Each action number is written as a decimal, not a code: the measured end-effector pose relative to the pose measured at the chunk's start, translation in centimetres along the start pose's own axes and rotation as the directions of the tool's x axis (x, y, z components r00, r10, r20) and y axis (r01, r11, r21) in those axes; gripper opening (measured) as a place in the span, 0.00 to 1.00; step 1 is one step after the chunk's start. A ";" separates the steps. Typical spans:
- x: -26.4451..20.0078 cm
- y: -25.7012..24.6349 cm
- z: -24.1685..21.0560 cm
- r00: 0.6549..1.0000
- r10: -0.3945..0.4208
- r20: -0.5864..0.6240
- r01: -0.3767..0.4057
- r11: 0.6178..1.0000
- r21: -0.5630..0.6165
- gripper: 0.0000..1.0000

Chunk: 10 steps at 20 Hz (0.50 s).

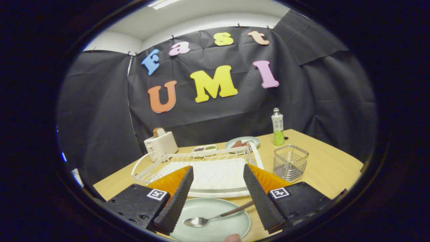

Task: Take the plate from the dish rack, then take the spoon from the basket and place it into the plate.

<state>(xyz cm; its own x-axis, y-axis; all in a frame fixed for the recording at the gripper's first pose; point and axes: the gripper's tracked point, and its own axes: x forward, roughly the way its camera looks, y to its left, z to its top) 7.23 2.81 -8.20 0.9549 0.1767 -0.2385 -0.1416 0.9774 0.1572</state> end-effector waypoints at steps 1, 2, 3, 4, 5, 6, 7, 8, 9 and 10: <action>-0.4 -0.1 0.5 1.000 -0.009 0.017 0.010 1.000 -0.023 0.98; -0.8 -0.1 1.1 0.999 -0.018 0.036 0.020 0.999 -0.046 1.00; -1.2 -0.1 1.8 0.998 -0.030 0.058 0.034 0.997 -0.069 1.00; -1.7 0.0 2.4 0.996 -0.042 0.075 0.049 0.994 -0.096 1.00; -2.3 0.0 2.9 0.994 -0.054 0.090 0.065 0.990 -0.122 1.00; -2.9 0.2 3.4 0.993 -0.061 0.105 0.076 0.987 -0.143 1.00; -3.7 0.4 4.1 0.990 -0.070 0.123 0.089 0.984 -0.157 1.00; -4.5 0.5 4.9 0.986 -0.080 0.146 0.103 0.982 -0.160 1.00; -5.3 0.6 5.5 0.982 -0.091 0.165 0.117 0.980 -0.160 1.00; -6.0 0.9 6.2 0.979 -0.101 0.179 0.129 0.980 -0.154 1.00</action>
<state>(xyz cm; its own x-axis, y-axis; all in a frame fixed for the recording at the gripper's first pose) 2.93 1.90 -0.71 0.9955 0.0537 -0.0777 -0.0557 0.9982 -0.0241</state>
